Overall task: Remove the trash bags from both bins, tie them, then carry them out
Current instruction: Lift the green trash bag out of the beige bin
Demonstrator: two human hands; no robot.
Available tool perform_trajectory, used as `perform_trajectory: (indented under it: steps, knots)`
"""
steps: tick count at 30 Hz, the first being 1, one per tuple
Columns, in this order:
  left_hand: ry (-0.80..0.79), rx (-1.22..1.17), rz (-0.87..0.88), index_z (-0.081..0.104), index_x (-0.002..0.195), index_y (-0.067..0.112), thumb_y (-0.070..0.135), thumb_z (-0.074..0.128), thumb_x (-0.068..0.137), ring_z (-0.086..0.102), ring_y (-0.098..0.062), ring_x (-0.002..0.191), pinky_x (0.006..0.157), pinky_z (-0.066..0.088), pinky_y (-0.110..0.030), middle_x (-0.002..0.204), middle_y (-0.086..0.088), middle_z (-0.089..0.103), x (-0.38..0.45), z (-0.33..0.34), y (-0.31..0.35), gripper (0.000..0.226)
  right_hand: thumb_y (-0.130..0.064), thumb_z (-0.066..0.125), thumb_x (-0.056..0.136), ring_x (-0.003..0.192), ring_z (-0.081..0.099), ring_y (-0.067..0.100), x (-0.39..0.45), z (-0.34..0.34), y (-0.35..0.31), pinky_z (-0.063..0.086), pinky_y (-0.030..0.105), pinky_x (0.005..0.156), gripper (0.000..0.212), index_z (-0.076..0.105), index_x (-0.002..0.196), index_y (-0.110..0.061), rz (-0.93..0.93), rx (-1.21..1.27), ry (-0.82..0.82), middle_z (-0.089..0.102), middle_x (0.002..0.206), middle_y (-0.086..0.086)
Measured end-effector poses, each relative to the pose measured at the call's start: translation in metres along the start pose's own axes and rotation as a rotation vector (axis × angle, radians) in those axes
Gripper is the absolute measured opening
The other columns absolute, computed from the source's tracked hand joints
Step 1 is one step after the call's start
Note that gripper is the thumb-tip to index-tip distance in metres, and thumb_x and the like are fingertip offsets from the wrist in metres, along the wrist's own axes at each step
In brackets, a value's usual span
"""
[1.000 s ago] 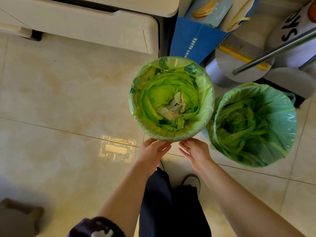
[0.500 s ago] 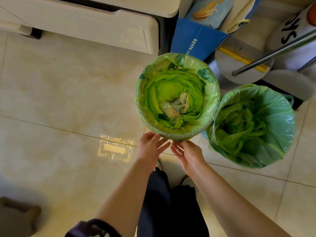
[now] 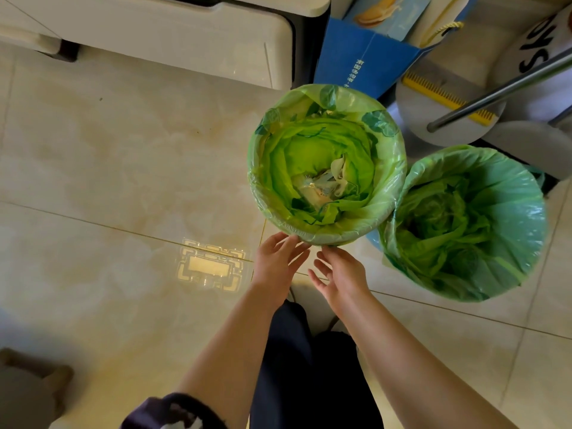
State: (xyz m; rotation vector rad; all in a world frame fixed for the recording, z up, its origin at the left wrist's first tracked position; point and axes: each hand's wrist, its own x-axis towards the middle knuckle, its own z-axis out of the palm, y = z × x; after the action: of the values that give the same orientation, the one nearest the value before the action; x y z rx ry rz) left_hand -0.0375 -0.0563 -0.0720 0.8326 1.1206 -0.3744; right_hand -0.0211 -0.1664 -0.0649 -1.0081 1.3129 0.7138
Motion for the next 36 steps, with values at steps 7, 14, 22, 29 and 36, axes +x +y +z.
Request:
perform_trajectory:
  steps: [7,14,22,29,36]
  knots:
    - [0.017,-0.004,-0.015,0.061,0.094,0.001,0.015,0.056,0.095,0.065,-0.026,0.089,0.089,0.056,-0.036,0.085,-0.009,0.063,0.004,-0.005,-0.007,0.015,-0.016,0.058,0.090,0.083,0.059,0.018,0.000,0.001,-0.003,0.051,0.035,0.073,0.006,0.061,0.086,-0.013,0.045,-0.130,-0.053,0.061,0.084,0.003]
    - [0.007,-0.082,-0.023,0.053,0.114,-0.001,0.020,0.054,0.096,0.069,-0.029,0.086,0.080,0.059,-0.041,0.093,-0.017,0.064,0.003,-0.005,-0.011,0.028,-0.016,0.060,0.089,0.073,0.052,0.014,-0.004,0.002,-0.004,0.045,0.030,0.064,0.008,0.063,0.081,-0.015,0.086,-0.206,-0.105,0.053,0.075,-0.001]
    - [0.111,0.035,0.001,0.063,0.106,-0.009,0.017,0.058,0.094,0.073,-0.023,0.075,0.074,0.061,-0.033,0.093,-0.016,0.068,0.000,0.002,-0.010,0.029,-0.015,0.058,0.089,0.053,0.032,0.012,-0.004,-0.004,-0.007,0.032,0.027,0.057,0.017,0.054,0.073,-0.014,0.168,-0.087,-0.148,0.033,0.046,-0.005]
    - [0.008,0.026,-0.113,0.063,0.111,-0.012,0.009,0.057,0.093,0.069,-0.032,0.090,0.091,0.055,-0.041,0.102,-0.026,0.068,-0.007,0.006,-0.015,0.028,-0.017,0.066,0.086,0.059,0.042,0.013,-0.012,-0.010,-0.011,0.036,0.026,0.055,0.004,0.066,0.082,-0.015,0.057,-0.281,-0.116,0.049,0.058,-0.004]
    - [0.040,0.121,-0.099,0.064,0.105,-0.003,0.016,0.060,0.092,0.066,-0.022,0.088,0.090,0.054,-0.039,0.087,-0.011,0.068,-0.010,0.014,-0.023,0.023,-0.025,0.062,0.087,0.051,0.049,0.012,-0.033,-0.012,-0.029,0.041,0.025,0.054,0.024,0.071,0.078,-0.005,-0.468,-0.886,-0.091,0.054,0.052,-0.004]
